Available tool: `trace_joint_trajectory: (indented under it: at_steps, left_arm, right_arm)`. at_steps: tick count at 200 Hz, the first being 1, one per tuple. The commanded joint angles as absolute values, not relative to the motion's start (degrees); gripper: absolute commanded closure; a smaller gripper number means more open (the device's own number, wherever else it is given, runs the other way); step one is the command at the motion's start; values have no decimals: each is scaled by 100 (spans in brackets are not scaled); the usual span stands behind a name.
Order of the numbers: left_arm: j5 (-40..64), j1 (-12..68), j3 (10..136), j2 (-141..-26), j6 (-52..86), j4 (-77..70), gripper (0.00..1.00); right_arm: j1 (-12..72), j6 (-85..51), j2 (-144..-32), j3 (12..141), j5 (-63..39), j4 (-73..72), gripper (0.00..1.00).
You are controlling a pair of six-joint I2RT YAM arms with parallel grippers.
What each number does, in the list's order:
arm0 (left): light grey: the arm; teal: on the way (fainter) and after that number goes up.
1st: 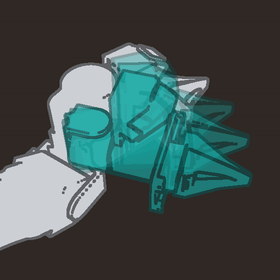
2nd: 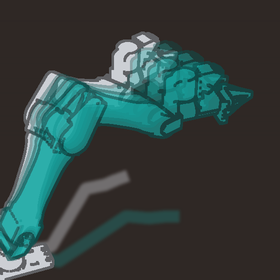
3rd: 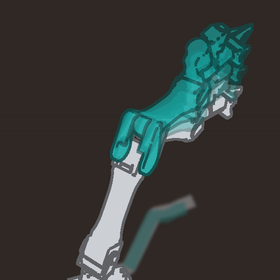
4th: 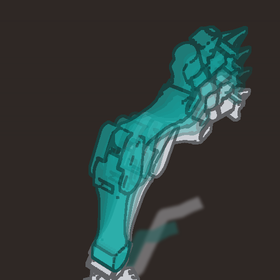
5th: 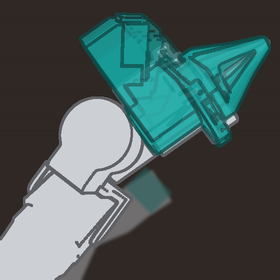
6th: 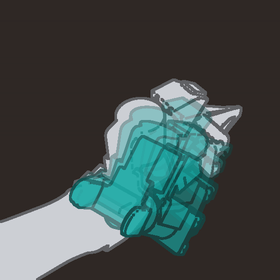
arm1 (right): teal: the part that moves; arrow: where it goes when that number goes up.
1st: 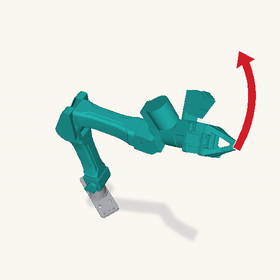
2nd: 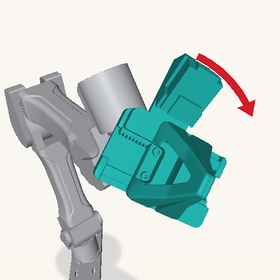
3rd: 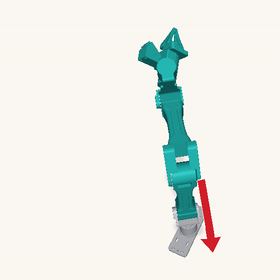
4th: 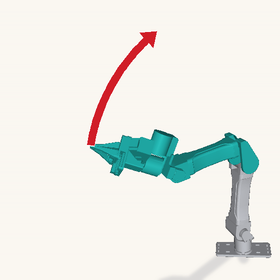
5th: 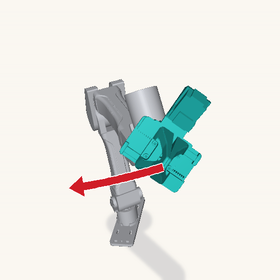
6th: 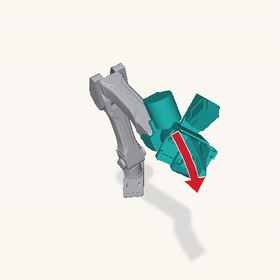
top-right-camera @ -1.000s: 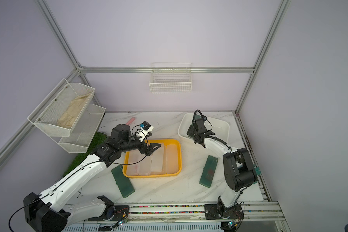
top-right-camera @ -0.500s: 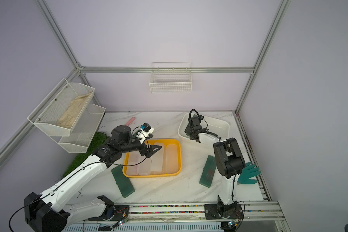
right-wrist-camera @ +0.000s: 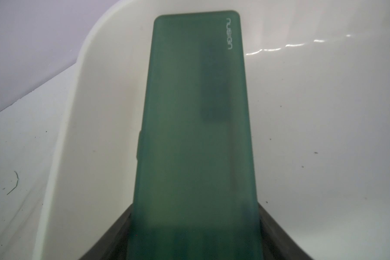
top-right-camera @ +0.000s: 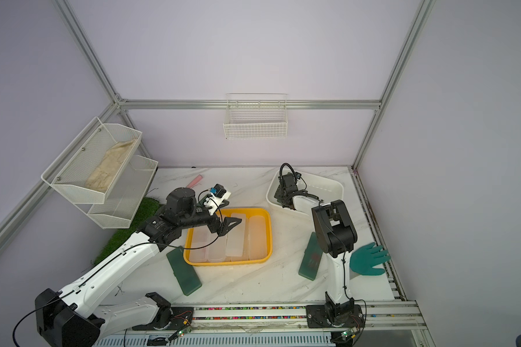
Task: Place the pencil cases by color into the storage box
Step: Place the pencil case at the storage box.
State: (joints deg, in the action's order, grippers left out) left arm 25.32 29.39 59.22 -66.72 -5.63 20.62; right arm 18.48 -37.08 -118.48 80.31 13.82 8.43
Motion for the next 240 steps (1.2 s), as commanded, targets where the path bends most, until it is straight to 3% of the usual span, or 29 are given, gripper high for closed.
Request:
trace_joint_trajectory:
  at_steps: [1, 97, 164, 179, 240]
  left_arm:
    - [2593, 2958, 5748, -6539, -653, 1958, 3]
    - [2510, 2949, 5783, -6539, -685, 2080, 3]
    - [2426, 2948, 5757, -6539, -728, 2092, 3]
    - [2421, 2953, 5749, -6539, -728, 2091, 3]
    - [2373, 2952, 5752, -6629, -695, 2083, 3]
  right_arm:
    - [1868, -3759, -12020, 8332, 1430, 762, 48]
    - [1938, -3843, -12600, 8788, 1393, 1101, 45]
    - [1940, -3755, -12547, 8943, 1336, 1243, 16]
    - [1938, -3605, -12419, 9024, 1302, 1225, 3]
    - [1934, -3228, -11351, 8978, 1423, 1290, 3]
